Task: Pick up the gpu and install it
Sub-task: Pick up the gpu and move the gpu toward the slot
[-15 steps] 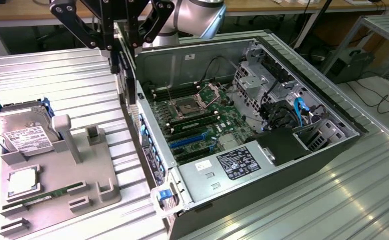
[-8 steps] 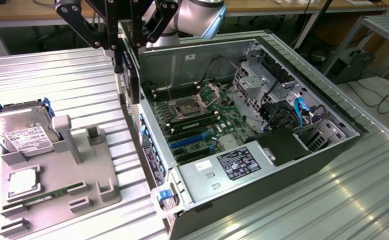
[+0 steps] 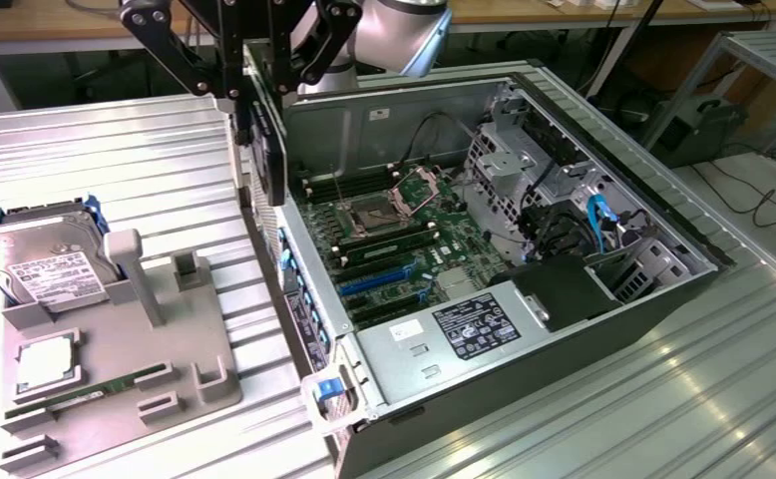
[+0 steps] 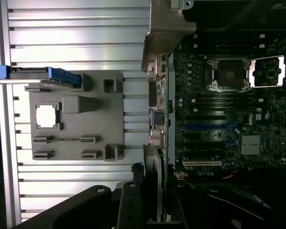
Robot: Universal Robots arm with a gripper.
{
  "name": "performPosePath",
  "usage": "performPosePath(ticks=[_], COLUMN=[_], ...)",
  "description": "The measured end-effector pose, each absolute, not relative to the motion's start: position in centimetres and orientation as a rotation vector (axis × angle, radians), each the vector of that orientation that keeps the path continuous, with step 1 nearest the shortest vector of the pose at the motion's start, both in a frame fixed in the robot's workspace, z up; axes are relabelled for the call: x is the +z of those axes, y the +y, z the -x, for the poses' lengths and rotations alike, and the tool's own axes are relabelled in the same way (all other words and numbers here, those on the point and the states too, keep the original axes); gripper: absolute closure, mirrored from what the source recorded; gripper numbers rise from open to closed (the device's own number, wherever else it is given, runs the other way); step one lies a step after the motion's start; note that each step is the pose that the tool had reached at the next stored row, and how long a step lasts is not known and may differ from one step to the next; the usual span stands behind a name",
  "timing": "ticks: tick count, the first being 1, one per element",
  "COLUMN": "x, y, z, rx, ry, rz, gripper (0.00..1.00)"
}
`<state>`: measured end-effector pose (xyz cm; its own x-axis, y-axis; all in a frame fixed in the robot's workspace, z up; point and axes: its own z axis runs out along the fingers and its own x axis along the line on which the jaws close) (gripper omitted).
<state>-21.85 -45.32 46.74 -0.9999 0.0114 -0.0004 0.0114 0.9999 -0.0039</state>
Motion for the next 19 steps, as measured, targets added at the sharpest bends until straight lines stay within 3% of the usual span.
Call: performPosePath(ticks=[19], x=[46.7], y=[-45.3], z=[20.7], rx=[-0.006], ry=[3.141], rz=[-0.018], gripper=[0.73])
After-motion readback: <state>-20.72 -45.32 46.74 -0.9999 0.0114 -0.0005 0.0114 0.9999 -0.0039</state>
